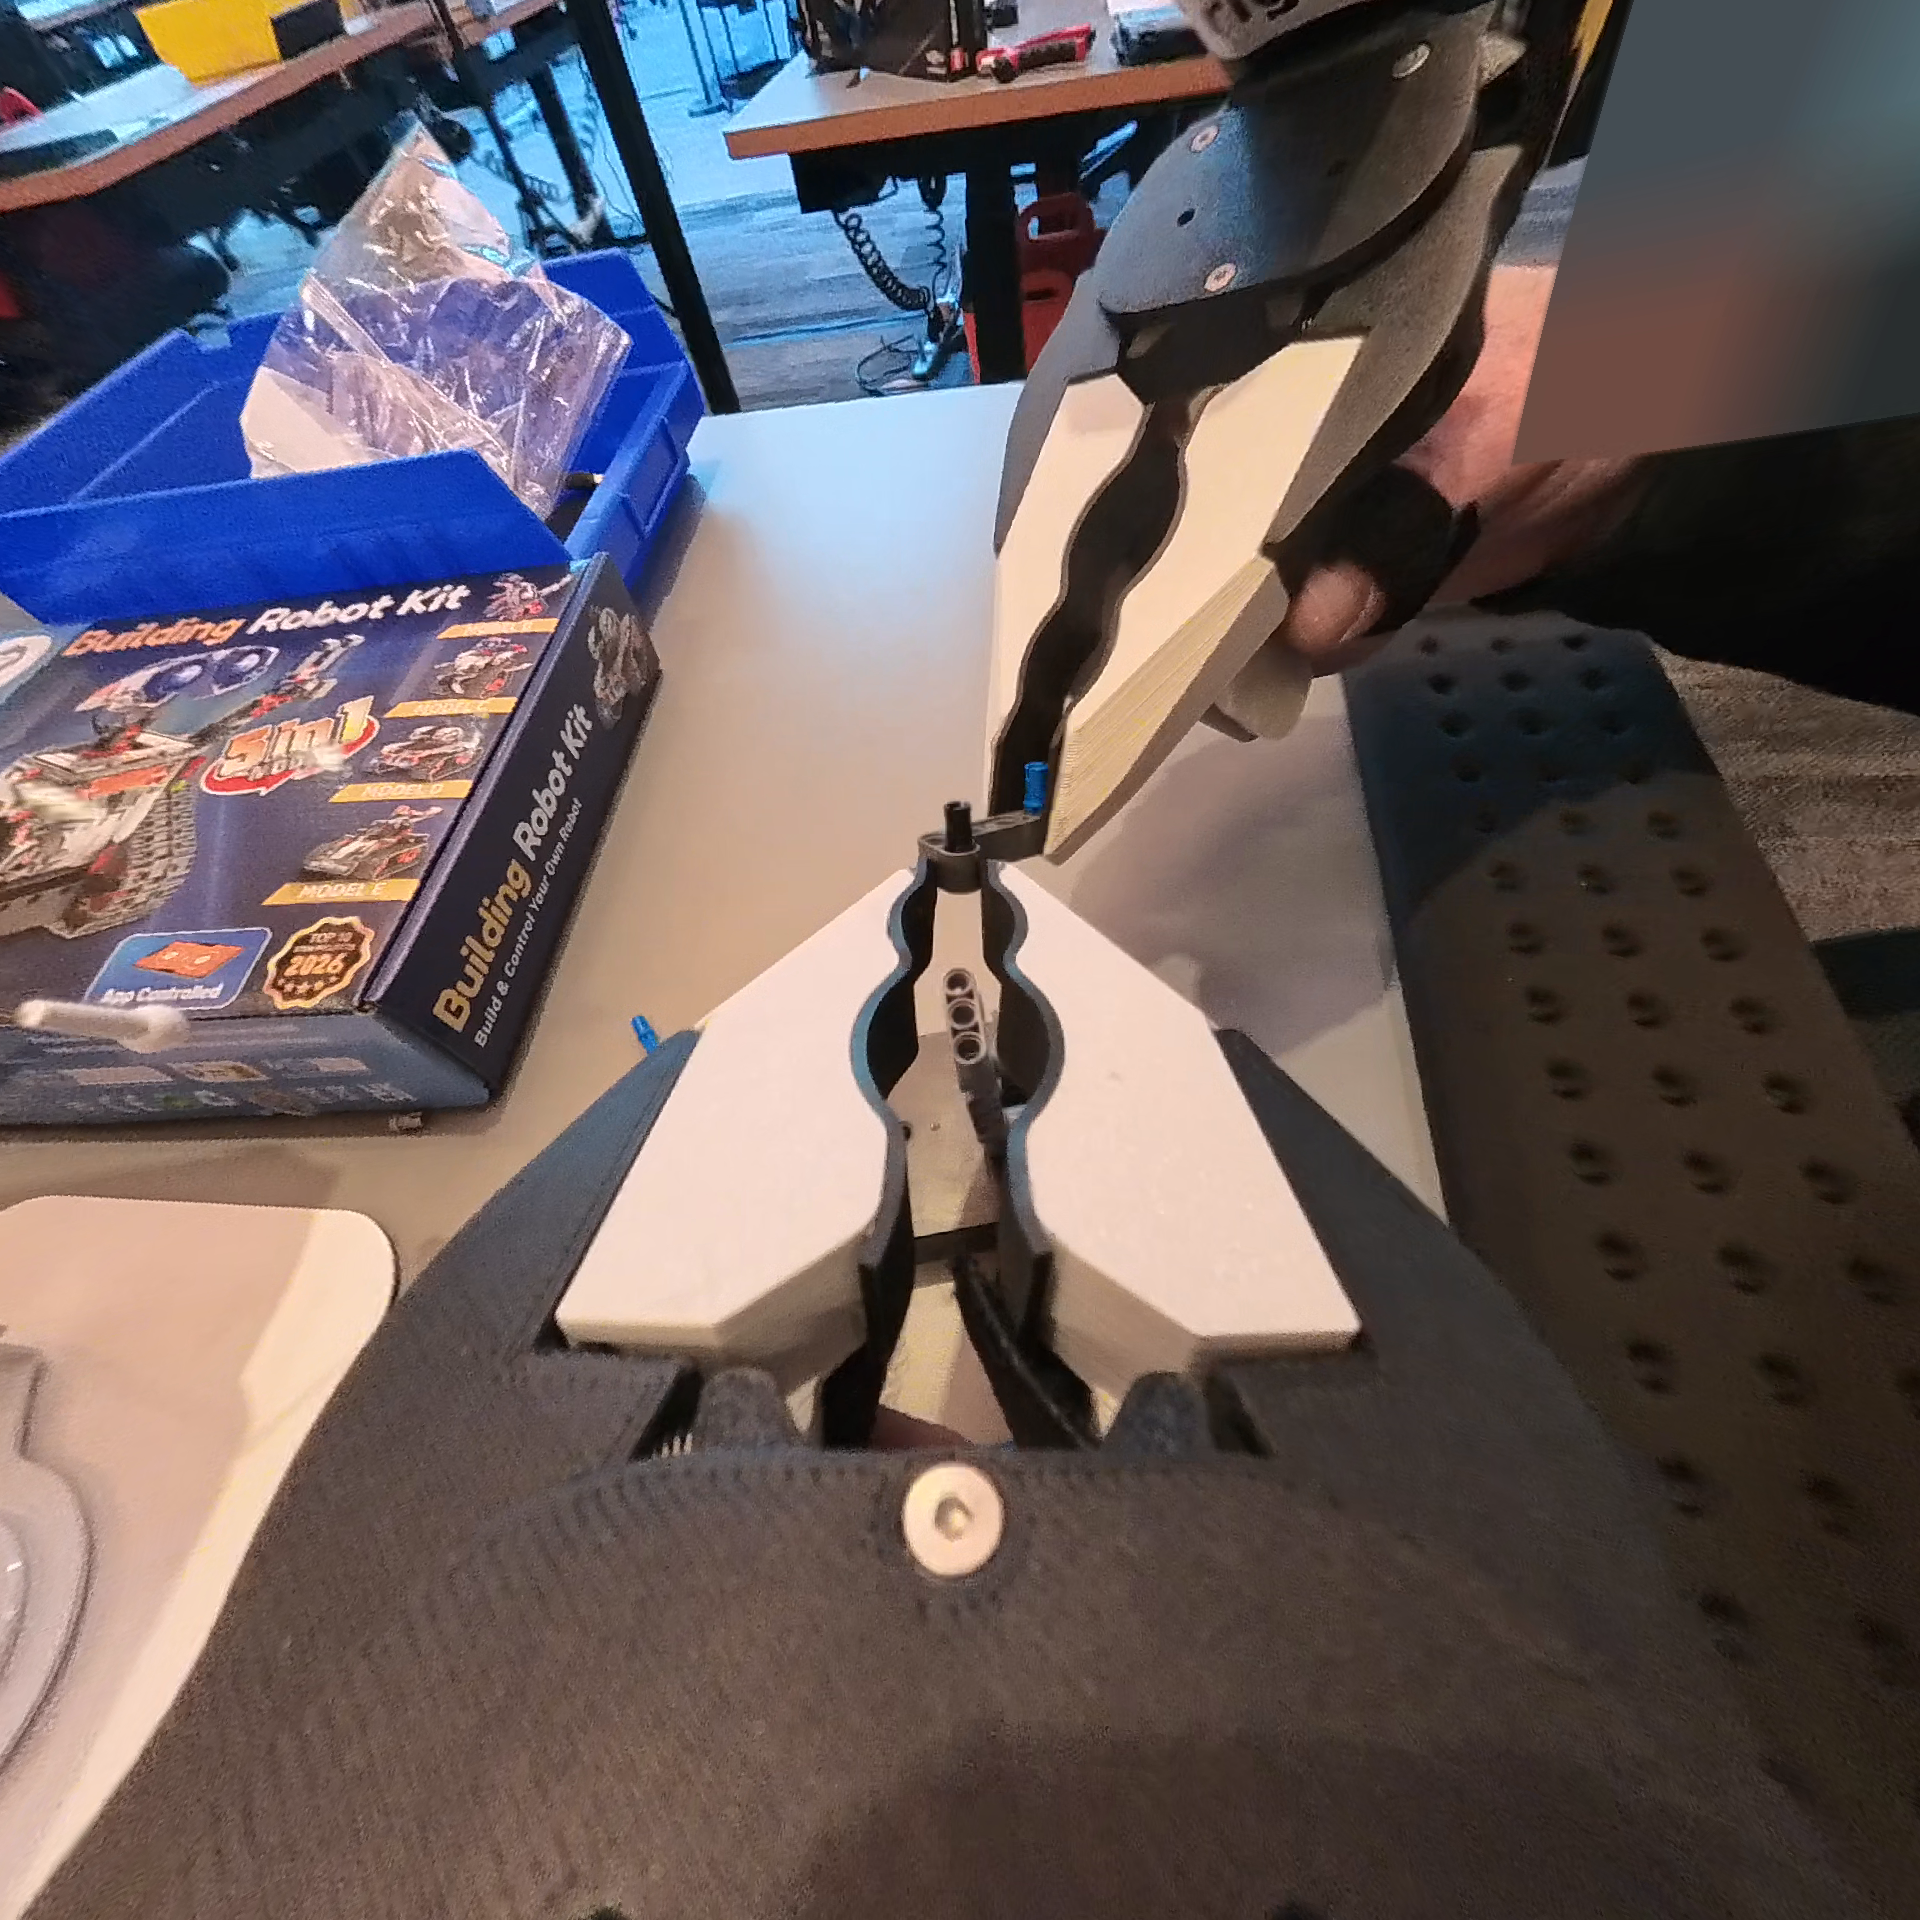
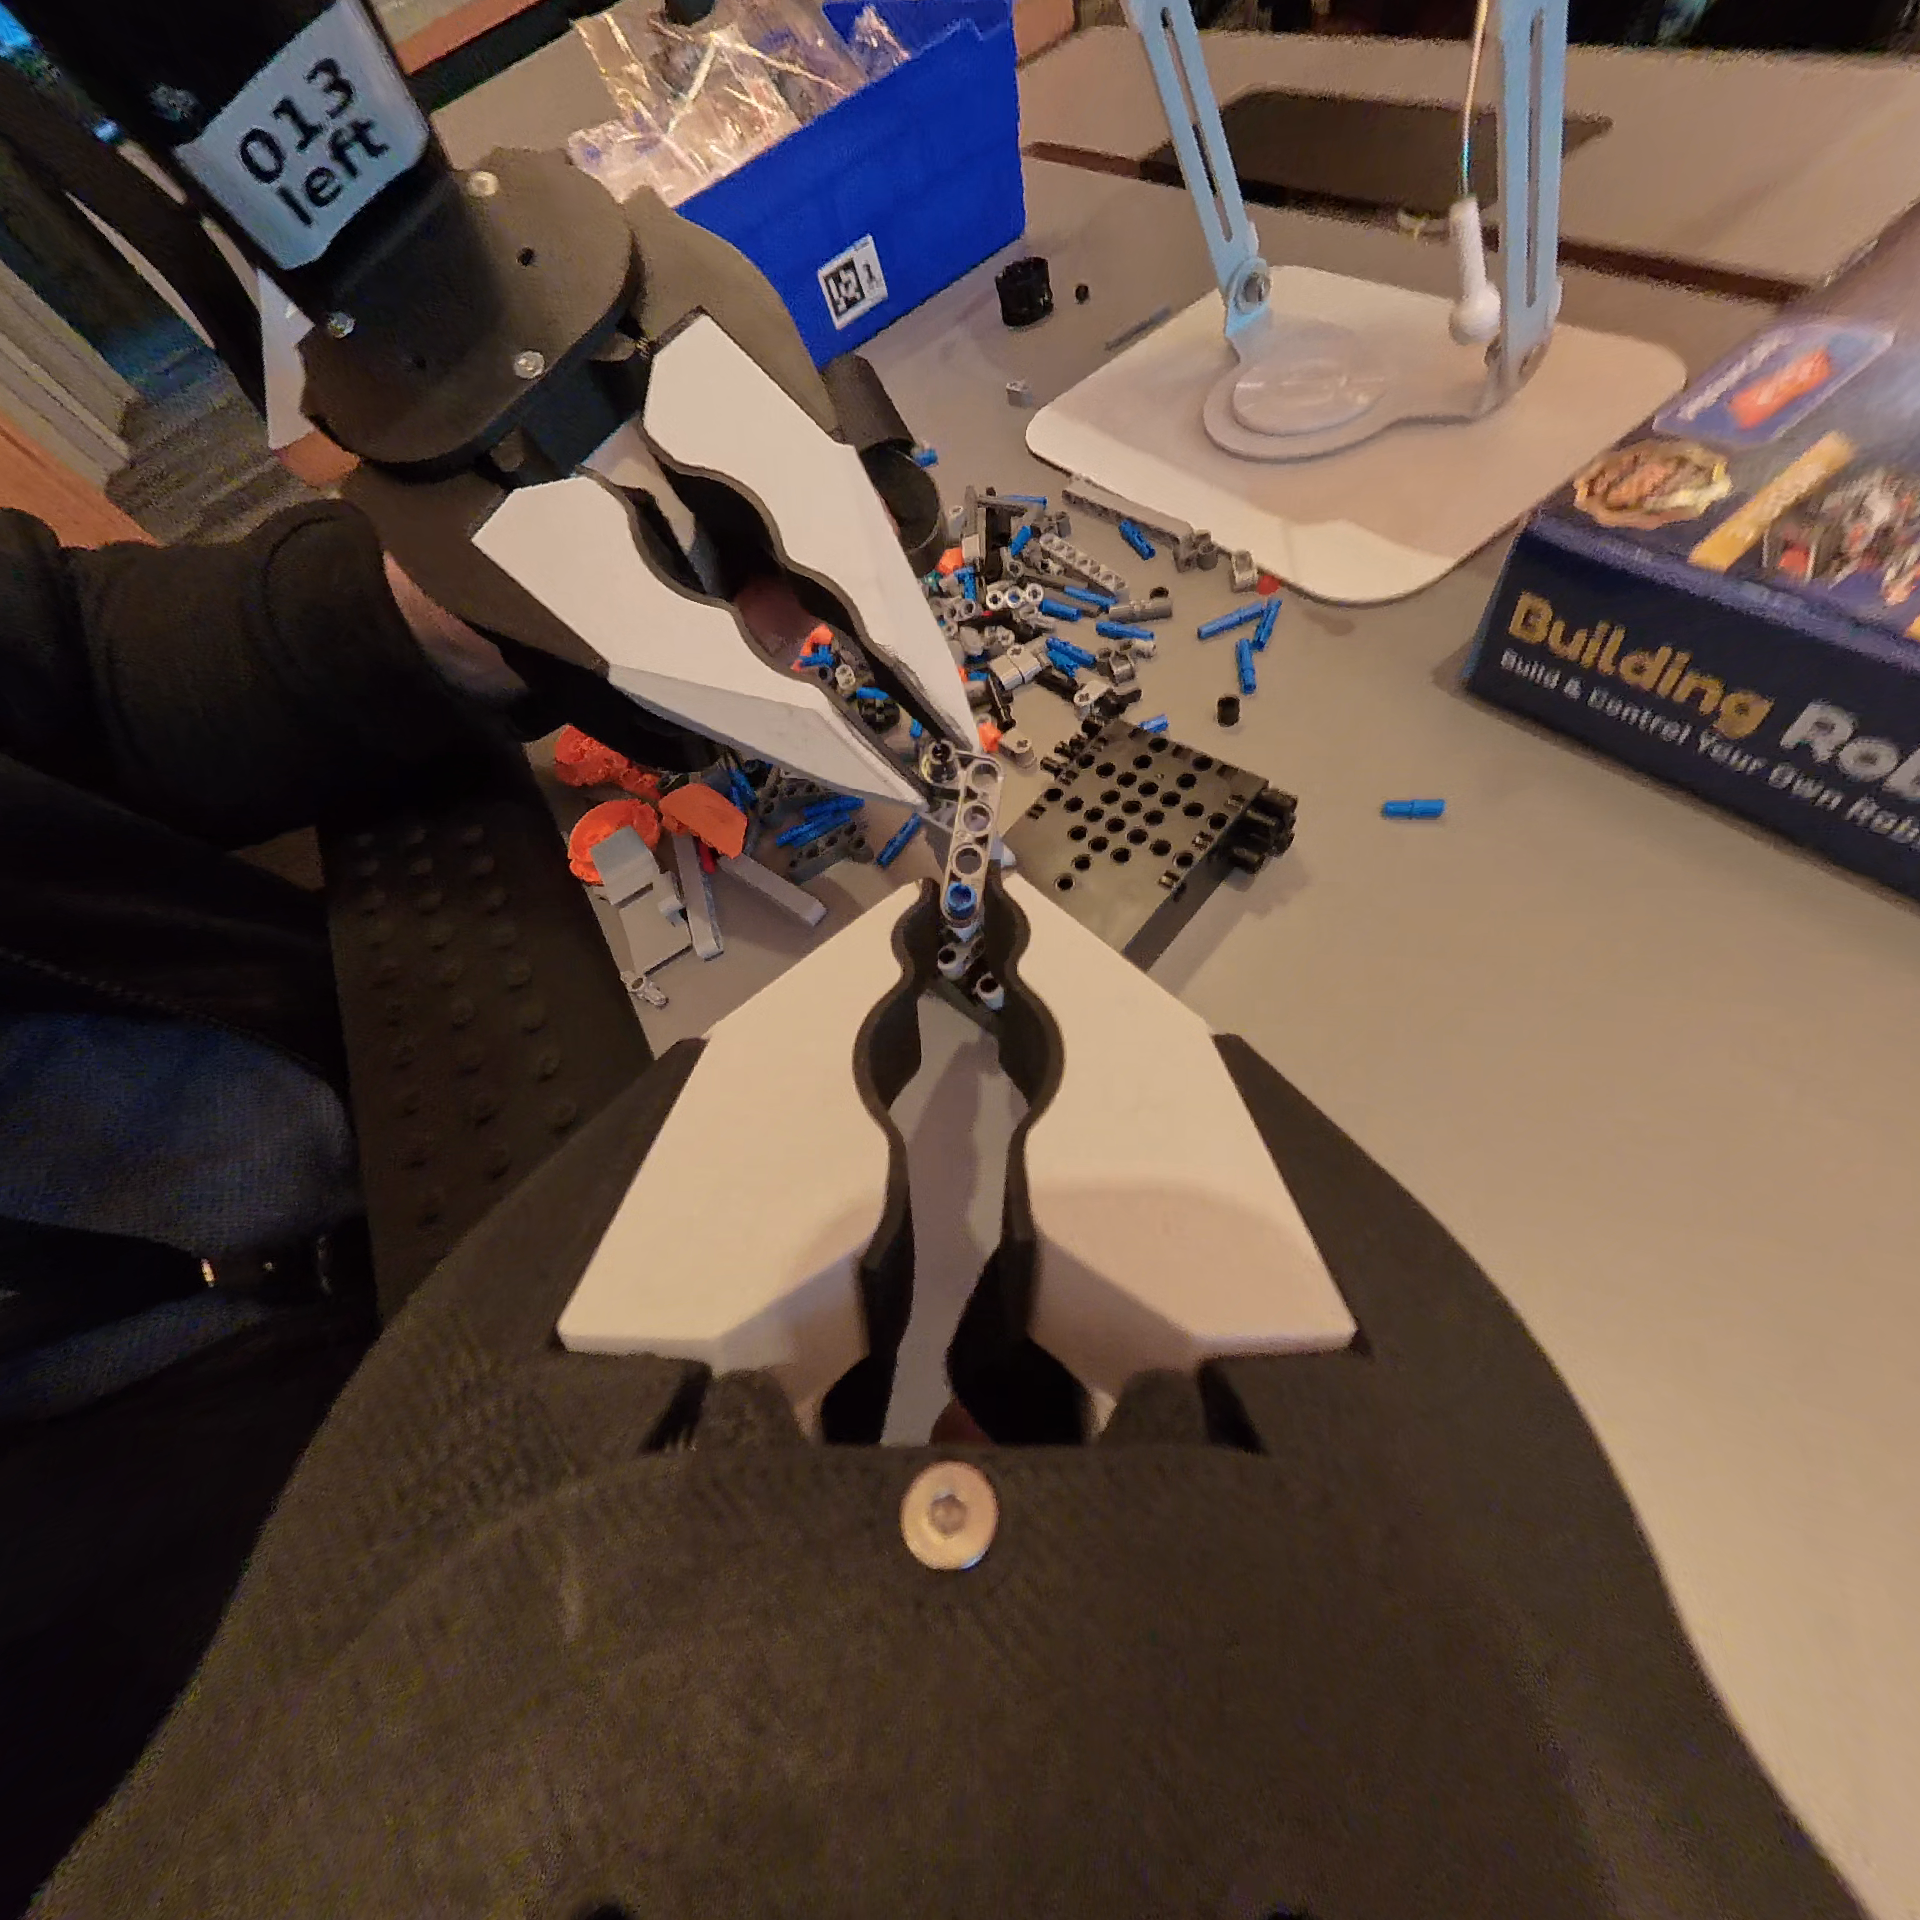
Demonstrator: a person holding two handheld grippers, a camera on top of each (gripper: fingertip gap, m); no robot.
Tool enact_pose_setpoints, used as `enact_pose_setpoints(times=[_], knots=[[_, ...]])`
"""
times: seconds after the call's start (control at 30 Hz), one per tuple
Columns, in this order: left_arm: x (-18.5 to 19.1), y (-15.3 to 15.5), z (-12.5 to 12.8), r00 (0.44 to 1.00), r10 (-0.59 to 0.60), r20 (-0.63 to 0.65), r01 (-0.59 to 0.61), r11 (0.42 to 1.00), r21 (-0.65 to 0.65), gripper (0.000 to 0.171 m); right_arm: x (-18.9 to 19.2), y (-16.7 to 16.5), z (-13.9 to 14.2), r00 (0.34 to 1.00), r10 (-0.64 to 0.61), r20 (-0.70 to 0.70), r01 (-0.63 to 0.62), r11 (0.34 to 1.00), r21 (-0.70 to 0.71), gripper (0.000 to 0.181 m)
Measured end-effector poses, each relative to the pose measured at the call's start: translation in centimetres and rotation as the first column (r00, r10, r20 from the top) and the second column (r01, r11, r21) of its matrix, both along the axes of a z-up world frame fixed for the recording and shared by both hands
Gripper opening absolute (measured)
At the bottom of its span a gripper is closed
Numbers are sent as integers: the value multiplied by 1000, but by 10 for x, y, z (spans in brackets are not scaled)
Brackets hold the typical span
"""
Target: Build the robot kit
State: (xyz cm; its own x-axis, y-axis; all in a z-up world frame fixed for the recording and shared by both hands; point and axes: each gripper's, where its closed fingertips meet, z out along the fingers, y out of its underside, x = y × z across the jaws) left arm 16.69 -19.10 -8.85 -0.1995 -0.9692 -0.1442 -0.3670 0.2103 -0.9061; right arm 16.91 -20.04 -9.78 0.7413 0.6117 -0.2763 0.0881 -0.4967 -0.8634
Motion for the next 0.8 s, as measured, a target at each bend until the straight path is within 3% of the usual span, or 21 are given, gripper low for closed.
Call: enact_pose_setpoints(times=[0.07,0.17,0.27,0.4,0.5,0.7,0.8], knots=[[0,0,-5,1000,5,-29,-5,1000,3,7,3,1,-3,997,-20,-77,16,999,-49,6],[-4,10,-1,998,51,-32,-51,999,14,28,10,0,-14,972,-59,-226,21,986,-166,6],[-11,9,-22,987,29,-161,-38,998,-53,43,13,-1,-32,934,-100,-344,-3,958,-286,6],[-15,4,-63,947,12,-321,-33,998,-59,34,10,1,-53,925,-135,-357,-12,925,-380,6],[-12,1,-77,936,10,-353,-45,995,-89,15,10,3,-55,921,-144,-363,-11,919,-393,6],[-8,8,-75,955,62,-290,-69,997,-15,14,12,7,-43,884,-150,-442,-17,936,-352,6],[-3,14,-55,979,117,-169,-110,993,52,14,15,10,-33,859,-166,-485,9,951,-310,6]])
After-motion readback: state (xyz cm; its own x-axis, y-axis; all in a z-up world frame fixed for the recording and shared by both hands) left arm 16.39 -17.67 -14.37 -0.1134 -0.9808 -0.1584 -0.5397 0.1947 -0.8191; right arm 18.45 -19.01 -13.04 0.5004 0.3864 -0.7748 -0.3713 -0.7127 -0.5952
